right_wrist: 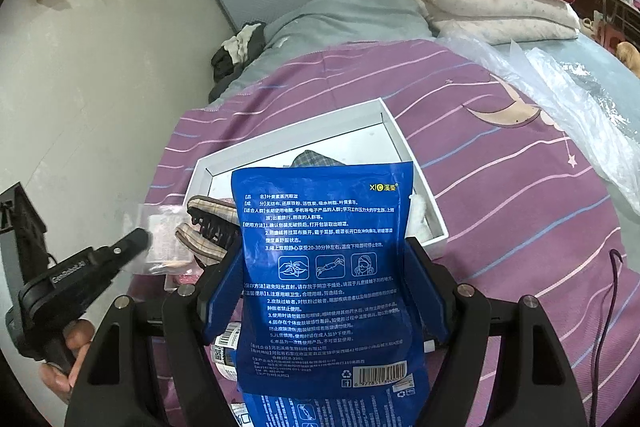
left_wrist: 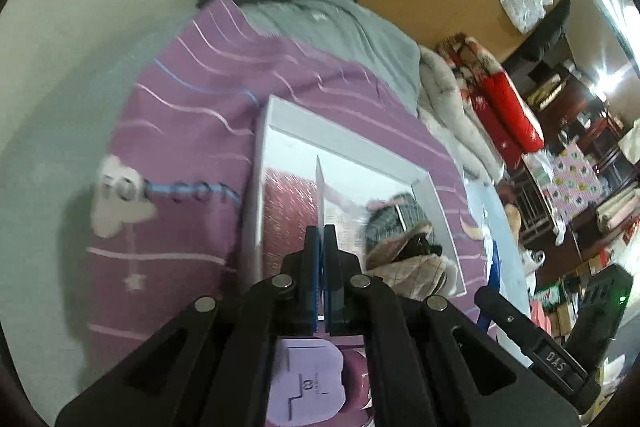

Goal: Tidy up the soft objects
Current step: 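Carry the clear bag and blue packet over the white tray with both grippers, then lower the clear bag and blue packet into the tray and open both grippers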

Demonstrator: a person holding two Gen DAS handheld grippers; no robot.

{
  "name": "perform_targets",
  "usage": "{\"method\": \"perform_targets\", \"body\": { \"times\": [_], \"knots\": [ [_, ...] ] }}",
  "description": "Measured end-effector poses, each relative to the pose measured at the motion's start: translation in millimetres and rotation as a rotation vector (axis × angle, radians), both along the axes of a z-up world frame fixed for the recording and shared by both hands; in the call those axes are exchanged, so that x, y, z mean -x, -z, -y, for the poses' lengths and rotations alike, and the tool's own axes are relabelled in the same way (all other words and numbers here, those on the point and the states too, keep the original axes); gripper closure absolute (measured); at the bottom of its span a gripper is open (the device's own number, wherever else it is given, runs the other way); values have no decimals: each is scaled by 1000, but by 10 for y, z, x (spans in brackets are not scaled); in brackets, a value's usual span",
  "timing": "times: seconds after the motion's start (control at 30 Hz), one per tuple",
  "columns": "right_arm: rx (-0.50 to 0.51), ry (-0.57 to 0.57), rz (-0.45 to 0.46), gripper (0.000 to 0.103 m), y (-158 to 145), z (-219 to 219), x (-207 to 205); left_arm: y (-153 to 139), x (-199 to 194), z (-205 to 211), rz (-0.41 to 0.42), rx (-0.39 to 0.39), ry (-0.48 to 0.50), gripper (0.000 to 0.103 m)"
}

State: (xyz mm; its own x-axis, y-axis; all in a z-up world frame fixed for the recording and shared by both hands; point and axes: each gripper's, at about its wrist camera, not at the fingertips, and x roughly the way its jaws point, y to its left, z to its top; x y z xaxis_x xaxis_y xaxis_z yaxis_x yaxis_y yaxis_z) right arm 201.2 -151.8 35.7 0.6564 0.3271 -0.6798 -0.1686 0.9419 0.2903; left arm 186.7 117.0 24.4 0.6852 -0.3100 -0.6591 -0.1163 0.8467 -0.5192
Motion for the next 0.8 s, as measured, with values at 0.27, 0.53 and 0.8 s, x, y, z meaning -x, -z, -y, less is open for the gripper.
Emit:
{"method": "perform_targets", "body": {
  "times": [0.27,0.53,0.8],
  "knots": [
    [37,9,4,27,-14,9,-42,107,-121,156,-129,-108,-18,88],
    [122,-8,-21,27,-194,-51,-410,-102,-9,110,-210,-160,-104,54],
    [-50,64,-297,27,-220,-102,-1136,-432,177,33,-200,-233,-121,53]
  ]
}}
